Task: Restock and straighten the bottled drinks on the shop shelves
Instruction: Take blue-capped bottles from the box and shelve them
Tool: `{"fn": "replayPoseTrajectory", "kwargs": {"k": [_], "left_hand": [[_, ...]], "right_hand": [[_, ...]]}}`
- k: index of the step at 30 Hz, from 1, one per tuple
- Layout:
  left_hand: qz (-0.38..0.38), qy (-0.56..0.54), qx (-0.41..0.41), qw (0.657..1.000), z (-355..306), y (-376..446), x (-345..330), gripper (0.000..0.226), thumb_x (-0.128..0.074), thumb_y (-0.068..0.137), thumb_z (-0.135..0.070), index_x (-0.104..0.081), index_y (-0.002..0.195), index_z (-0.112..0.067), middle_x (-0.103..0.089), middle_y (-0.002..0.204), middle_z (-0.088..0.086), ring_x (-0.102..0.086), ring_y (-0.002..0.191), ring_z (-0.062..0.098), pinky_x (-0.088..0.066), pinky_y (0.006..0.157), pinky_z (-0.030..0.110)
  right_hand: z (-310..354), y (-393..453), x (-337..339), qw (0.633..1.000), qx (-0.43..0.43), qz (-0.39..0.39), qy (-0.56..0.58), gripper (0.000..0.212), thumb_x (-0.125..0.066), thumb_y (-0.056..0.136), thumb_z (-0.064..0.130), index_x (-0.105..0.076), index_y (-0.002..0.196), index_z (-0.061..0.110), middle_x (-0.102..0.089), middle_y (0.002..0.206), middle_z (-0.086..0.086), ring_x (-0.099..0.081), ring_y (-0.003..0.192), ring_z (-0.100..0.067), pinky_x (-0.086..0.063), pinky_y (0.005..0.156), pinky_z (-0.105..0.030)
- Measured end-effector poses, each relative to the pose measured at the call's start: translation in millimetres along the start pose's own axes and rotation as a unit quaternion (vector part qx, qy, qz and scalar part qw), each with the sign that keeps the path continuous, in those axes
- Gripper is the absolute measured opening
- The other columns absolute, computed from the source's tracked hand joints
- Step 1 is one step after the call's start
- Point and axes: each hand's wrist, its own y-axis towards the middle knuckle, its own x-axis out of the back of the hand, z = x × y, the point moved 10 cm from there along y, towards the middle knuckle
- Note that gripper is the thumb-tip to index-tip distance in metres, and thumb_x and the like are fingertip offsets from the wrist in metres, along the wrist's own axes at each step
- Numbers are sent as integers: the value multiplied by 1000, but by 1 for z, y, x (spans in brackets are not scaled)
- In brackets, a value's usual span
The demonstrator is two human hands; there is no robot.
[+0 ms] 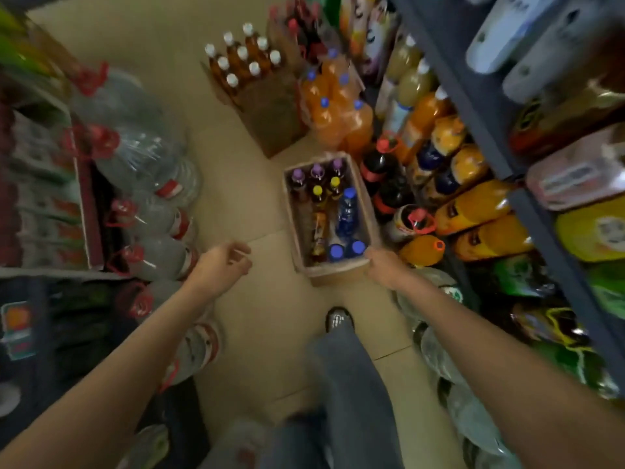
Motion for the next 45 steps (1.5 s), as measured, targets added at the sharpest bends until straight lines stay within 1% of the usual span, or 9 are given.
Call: {"fn": "replayPoseTrajectory", "kwargs": {"k": [7, 16, 20, 24, 28, 32, 35, 37, 45], "left_hand": [[61, 124, -15, 990, 28, 147, -54, 22, -53, 88, -10, -53, 110, -13, -62, 95, 3, -61, 92, 24, -48, 82, 32], [126, 189, -77, 971, 98, 284, -144, 30, -51, 88, -8, -50, 117, -14, -56, 93, -1, -54, 84, 20, -46, 80, 33], [93, 113, -87, 985, 108, 305, -149, 30, -56, 86, -6, -52, 114, -16, -56, 98, 1, -57, 93, 22, -47, 80, 35], [163, 158, -181, 957, 84, 312, -166, 80, -77, 70, -21, -36, 138, -13, -43, 138, 6, -39, 127, 22, -31, 107, 33], [182, 29, -225, 957, 40, 316, -162, 90, -68, 50, -48, -44, 129, -11, -52, 117, -10, -45, 103, -10, -35, 87, 3], [96, -42, -175, 979, 36, 345, -129, 75, -83, 47, -33, -46, 113, -31, -57, 103, -15, -58, 90, -5, -45, 80, 9], [64, -62, -154, 984, 48, 357, -119, 75, -84, 51, -31, -50, 118, -24, -59, 103, -10, -60, 100, 17, -49, 89, 35], [63, -78, -141, 985, 56, 357, -118, 80, -83, 49, -35, -49, 120, -19, -62, 105, -12, -62, 100, 13, -50, 90, 36], [56, -129, -93, 986, 86, 318, -115, 90, -74, 37, -45, -51, 118, -15, -63, 100, -15, -63, 86, -8, -50, 71, 12]], "right_hand": [[4, 159, -56, 999, -8, 25, -17, 36, -53, 91, 18, -47, 125, 5, -46, 128, -18, -47, 118, -32, -38, 95, -36], [-33, 289, -158, 938, -61, 32, -339, 54, -44, 95, 29, -22, 144, 20, -59, 122, -9, -47, 118, -32, -16, 111, -54], [-25, 300, -137, 982, -61, -13, -176, 52, -57, 85, 41, -35, 127, 19, -58, 114, -11, -52, 110, -32, -23, 104, -51], [45, 284, -63, 991, 94, -67, -68, 41, -64, 75, 44, -46, 104, 21, -58, 91, -2, -56, 96, -30, -32, 84, -39], [118, 252, 13, 953, 275, -93, 89, 32, -68, 63, 41, -49, 83, 25, -54, 72, 7, -53, 70, -18, -38, 62, -31], [58, 270, 39, 924, 176, -76, 331, 23, -68, 83, 30, -55, 100, 21, -61, 84, -15, -60, 81, -23, -42, 73, -29], [-30, 285, -29, 996, 32, -50, -61, 43, -58, 87, 42, -50, 114, 9, -60, 105, -17, -58, 99, -31, -41, 75, -31], [-78, 285, -96, 962, -47, 63, -263, 51, -51, 91, 41, -39, 129, 9, -57, 119, -15, -55, 109, -32, -44, 83, -33], [-31, 278, -69, 983, 4, -39, -181, 53, -61, 83, 37, -37, 124, 12, -61, 108, -14, -59, 98, -33, -44, 70, -35]]}}
